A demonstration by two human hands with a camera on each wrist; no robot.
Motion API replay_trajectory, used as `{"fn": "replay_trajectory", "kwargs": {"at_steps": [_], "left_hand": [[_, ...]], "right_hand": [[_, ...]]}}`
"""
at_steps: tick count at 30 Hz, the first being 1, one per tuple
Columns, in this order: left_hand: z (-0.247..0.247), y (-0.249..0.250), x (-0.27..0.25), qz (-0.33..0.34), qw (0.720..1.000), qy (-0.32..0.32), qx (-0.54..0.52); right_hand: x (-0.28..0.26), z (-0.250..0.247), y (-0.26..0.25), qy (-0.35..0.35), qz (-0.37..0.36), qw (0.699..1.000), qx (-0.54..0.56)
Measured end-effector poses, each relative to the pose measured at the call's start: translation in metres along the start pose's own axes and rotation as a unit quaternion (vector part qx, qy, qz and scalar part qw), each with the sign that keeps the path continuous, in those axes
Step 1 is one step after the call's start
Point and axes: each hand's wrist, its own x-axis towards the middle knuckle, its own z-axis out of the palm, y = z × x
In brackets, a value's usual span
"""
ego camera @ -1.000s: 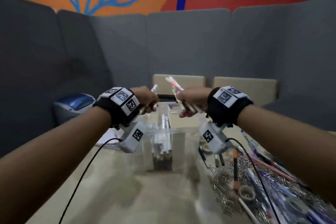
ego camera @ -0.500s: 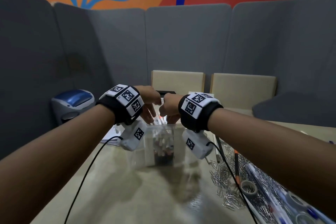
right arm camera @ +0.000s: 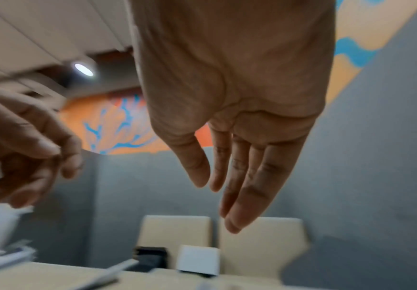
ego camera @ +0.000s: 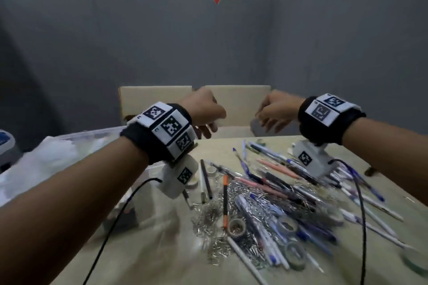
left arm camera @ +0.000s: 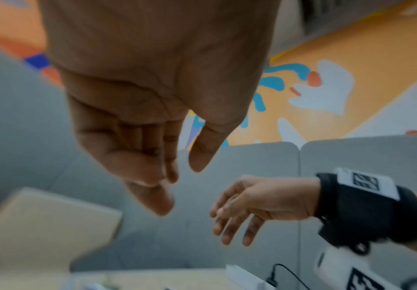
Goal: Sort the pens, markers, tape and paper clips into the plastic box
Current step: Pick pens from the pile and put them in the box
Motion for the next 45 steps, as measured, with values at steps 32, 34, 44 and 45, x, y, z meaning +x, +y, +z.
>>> {"fn": "replay_trajectory", "kwargs": {"at_steps": [32,34,44,45], "left_hand": [[0.291,0.07,0.214,0.247,0.885,-0.226,0.323],[0.29,0.068,0.214,0.266,0.876,-0.221,0.335],[0.28,0.054,0.22,0.326,0.87,-0.156,0.334],[0.279,0.053,0.22,0.327,0.873,-0.157,0.325]], "right_hand": [[0.074,-0.025,0.272,-0.002,0.18,0.941,-0.287],[0.072,-0.028,0.275,-0.004,0.195,0.944,-0.266],[0.069,-0.032,0.263,0.009,0.185,0.966,-0.18],[0.071,-0.03,0.262,0.007,0.179,0.967,-0.182]]}}
